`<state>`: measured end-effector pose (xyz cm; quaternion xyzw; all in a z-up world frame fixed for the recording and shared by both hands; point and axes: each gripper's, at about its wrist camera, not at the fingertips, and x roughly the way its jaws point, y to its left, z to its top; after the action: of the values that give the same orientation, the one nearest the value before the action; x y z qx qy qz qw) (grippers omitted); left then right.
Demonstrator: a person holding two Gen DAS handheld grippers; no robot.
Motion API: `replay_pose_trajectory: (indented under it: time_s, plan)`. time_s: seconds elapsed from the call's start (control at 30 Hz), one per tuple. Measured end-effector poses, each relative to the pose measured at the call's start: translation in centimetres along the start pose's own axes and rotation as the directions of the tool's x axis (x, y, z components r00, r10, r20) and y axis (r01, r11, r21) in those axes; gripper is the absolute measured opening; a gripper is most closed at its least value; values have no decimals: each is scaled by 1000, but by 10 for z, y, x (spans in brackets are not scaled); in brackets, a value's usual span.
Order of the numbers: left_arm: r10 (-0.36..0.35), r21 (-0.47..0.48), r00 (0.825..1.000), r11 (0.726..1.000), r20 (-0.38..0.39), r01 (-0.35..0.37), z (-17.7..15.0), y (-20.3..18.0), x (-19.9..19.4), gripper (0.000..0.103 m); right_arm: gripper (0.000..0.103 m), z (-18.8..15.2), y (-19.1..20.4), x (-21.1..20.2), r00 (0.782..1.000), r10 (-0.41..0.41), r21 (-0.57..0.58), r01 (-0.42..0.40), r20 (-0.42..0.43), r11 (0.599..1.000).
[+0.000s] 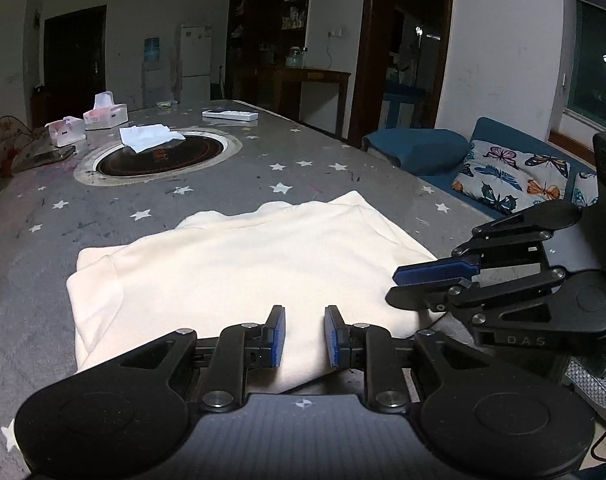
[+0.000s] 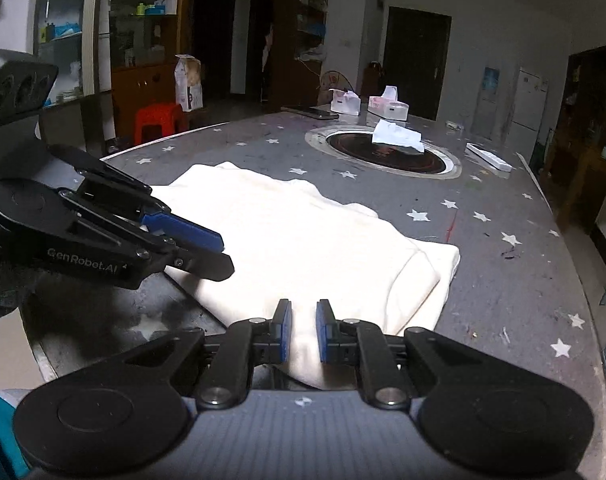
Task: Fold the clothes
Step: 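Smooth the folded sweatshirt flat with both open grippers, then straighten the folded sweatshirt edges with both open grippers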
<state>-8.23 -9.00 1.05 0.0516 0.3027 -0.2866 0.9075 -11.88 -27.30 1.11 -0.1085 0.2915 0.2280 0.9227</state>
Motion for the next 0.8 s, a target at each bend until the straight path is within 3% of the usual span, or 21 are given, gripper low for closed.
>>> replay_pose_trajectory:
  time_s: [0.2,0.47,0.67,0.8]
  plan:
    - [-2,-10,1000,1000,5,2,-2,3,-2,25,11,-2,-9,-14,1000,-25,34,25,-3,999]
    - [30,-60,999,998,31,-28,-3,13,-20,28,12,-1,-19,-15,1000,4,67,-3,-4,998]
    - [64,-175,998,983,15,-60,-16,43,-33,28,12,0,-22,-10,1000,10,72,-9,-21,997]
    - [57,-223,998,974,30,-48,-13,52,-43,28,19,14,-16,-10,999,33,50,-33,10,998]
